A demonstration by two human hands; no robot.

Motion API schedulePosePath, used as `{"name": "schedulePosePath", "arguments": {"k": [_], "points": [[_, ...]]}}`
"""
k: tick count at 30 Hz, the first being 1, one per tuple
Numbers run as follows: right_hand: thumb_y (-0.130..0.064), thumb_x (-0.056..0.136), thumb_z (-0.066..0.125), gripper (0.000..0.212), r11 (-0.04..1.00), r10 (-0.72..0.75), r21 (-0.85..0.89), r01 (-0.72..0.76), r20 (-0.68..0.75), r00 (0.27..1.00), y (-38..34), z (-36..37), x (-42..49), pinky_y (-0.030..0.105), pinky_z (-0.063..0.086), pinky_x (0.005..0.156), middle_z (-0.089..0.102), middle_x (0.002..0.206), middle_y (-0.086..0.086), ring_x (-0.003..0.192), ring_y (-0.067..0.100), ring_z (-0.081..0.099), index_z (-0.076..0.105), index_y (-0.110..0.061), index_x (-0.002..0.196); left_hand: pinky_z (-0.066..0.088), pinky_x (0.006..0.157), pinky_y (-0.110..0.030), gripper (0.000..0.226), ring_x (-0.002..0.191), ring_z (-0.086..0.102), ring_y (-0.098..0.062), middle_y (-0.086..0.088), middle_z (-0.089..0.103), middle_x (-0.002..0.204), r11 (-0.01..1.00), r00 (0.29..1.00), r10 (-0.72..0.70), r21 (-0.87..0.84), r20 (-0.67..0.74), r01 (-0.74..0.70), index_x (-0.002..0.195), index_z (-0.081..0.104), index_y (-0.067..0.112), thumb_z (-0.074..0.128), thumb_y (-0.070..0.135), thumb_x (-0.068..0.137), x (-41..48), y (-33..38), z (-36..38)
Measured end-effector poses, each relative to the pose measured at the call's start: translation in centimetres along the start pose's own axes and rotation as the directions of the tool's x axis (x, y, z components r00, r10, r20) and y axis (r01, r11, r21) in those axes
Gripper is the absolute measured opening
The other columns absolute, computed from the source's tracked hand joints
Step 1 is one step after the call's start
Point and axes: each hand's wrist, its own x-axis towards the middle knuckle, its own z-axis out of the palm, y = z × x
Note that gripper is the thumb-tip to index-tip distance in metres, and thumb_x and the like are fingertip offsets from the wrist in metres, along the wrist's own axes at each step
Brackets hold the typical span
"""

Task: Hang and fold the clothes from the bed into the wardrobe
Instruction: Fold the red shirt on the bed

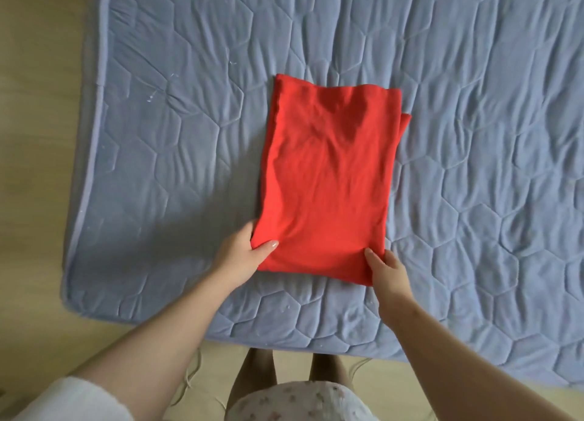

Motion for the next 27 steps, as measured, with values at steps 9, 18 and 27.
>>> {"name": "schedulePosePath", "arguments": {"k": [9, 18, 27], "points": [[-0.011, 0.094, 0.049, 0.021, 0.997, 0.066, 0.043, -0.067, 0.021, 0.998, -1.2, 0.2, 1.3, 0.022, 0.041, 0.061, 0.054, 0.072, -0.003, 0.065, 0.008, 0.049, 0.054, -0.018, 0.075, 0.045, 0.074, -0.008, 0.033, 0.083, 0.062, 0.010, 0.024, 0.069, 0.087, 0.936, 0.970, 0.094, -0.353, 0.225, -0.009, 0.102, 0.058, 0.031, 0.072, 0.016, 0.075, -0.3, 2.1, -1.5], [-0.010, 0.091, 0.051, 0.021, 0.993, 0.097, -0.077, -0.093, 0.047, 0.994, -0.4, -0.4, 1.1, 0.023, 0.034, 0.054, 0.045, 0.069, 0.002, 0.062, 0.013, 0.040, 0.048, -0.013, 0.070, 0.039, 0.070, -0.031, 0.036, 0.090, 0.060, -0.029, -0.009, 0.064, 0.089, 0.836, 0.960, -0.141, 0.549, 0.242, -0.016, 0.069, 0.044, 0.017, 0.051, 0.046, 0.090, 1.7, 0.2, -2.9], [-0.018, 0.089, 0.059, 0.015, 0.983, -0.185, -0.024, 0.184, -0.078, 0.980, -4.2, 0.6, 2.9, 0.024, 0.041, 0.061, 0.055, 0.074, -0.004, 0.066, 0.009, 0.050, 0.060, -0.004, 0.097, 0.049, 0.081, -0.029, 0.028, 0.087, 0.064, -0.015, -0.004, 0.066, 0.104, 0.775, 0.950, -0.282, -0.553, 0.130, 0.306, 0.114, 0.058, 0.016, 0.063, 0.014, 0.086, 3.8, 3.4, -0.3]]}}
